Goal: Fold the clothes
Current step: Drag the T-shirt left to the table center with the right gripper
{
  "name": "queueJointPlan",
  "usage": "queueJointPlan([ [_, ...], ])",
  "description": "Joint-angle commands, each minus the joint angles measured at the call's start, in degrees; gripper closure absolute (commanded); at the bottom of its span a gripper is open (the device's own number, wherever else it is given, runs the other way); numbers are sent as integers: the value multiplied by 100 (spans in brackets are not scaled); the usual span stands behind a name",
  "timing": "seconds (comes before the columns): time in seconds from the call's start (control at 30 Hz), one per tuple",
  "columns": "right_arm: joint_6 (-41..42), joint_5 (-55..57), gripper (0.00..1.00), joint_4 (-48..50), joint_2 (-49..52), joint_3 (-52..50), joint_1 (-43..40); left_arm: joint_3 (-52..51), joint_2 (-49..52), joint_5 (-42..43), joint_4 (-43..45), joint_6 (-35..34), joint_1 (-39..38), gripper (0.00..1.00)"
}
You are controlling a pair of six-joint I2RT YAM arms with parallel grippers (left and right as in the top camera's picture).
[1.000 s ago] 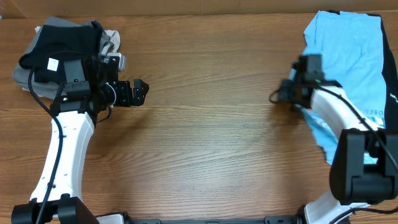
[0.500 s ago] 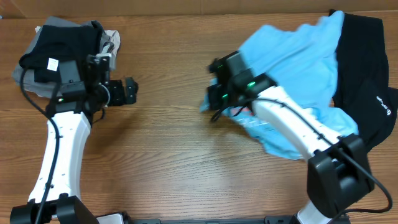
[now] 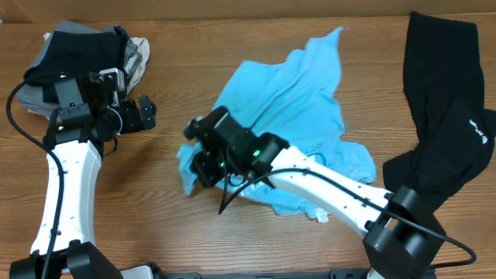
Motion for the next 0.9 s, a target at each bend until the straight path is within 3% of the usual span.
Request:
queueJointPlan([
  [0.0, -9, -122, 62, -184, -151, 315, -87, 118, 7, -39, -4, -52, 22, 0],
  [0.1, -7, -79, 25, -466, -326, 505, -358, 118, 7, -37, -17, -52, 22, 0],
  [0.2, -7, -37, 3, -715, -575, 656, -925, 118, 7, -11, -98, -52, -13, 0],
  [0.23, -7, -35, 0, -772, -658, 662, -1154, 118, 7, -13, -125, -50, -37, 0],
  [0.63, -214, 2, 0, -2465, -844, 629, -4756, 118, 9, -28, -55, 426, -901, 0],
  [0.87, -179, 658, 3, -3136, -846, -9, -6008, 118, 20, -37, 138, 420, -1375, 0],
])
